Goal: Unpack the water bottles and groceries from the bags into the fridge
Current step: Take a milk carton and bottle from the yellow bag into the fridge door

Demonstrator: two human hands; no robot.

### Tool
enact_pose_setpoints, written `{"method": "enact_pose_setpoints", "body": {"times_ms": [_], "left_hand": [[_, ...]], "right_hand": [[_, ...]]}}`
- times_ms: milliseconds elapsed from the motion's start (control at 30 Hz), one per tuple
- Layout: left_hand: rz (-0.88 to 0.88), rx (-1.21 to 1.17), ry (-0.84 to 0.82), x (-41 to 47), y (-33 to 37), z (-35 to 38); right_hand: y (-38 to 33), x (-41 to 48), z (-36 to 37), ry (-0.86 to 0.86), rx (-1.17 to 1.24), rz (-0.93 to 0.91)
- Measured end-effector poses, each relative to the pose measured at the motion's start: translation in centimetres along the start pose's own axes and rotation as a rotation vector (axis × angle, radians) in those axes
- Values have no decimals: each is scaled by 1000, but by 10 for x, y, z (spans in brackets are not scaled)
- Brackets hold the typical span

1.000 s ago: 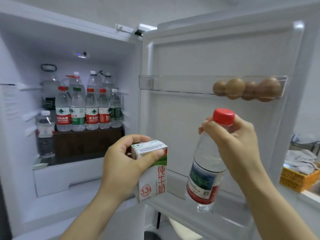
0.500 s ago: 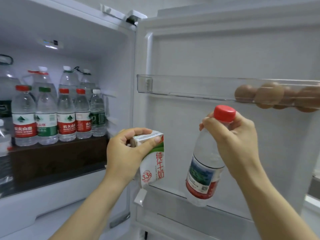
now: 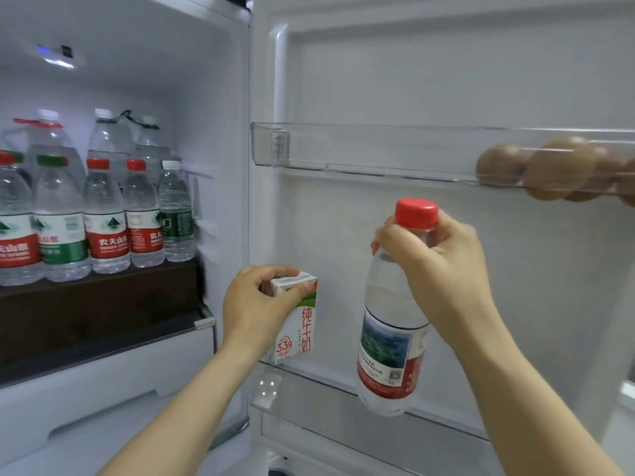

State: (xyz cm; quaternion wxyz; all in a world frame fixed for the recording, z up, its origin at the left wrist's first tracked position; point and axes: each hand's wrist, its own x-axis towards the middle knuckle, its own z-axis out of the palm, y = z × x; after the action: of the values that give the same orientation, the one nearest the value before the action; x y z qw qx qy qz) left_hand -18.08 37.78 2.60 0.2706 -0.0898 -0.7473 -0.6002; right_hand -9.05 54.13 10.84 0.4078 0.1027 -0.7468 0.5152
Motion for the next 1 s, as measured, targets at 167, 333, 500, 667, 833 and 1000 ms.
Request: {"method": "enact_pose_setpoints", "body": {"times_ms": [167, 333, 500, 667, 833, 1000], "left_hand": [[5, 127, -15, 8, -4, 7], [-24, 153, -18, 2, -9, 19], [-61, 263, -36, -11, -23, 24], [-48, 383, -75, -19, -35, 26], [-36, 437, -89, -21, -36, 28], [9, 465, -102, -25, -40, 27]], "right_hand": [[7, 8, 0, 7, 17, 62], [9, 8, -1, 24, 1, 55], [9, 9, -1, 15, 18, 64], [11, 10, -2, 18, 44, 61], [12, 10, -2, 15, 60, 50], [11, 9, -3, 2, 51, 51]]}}
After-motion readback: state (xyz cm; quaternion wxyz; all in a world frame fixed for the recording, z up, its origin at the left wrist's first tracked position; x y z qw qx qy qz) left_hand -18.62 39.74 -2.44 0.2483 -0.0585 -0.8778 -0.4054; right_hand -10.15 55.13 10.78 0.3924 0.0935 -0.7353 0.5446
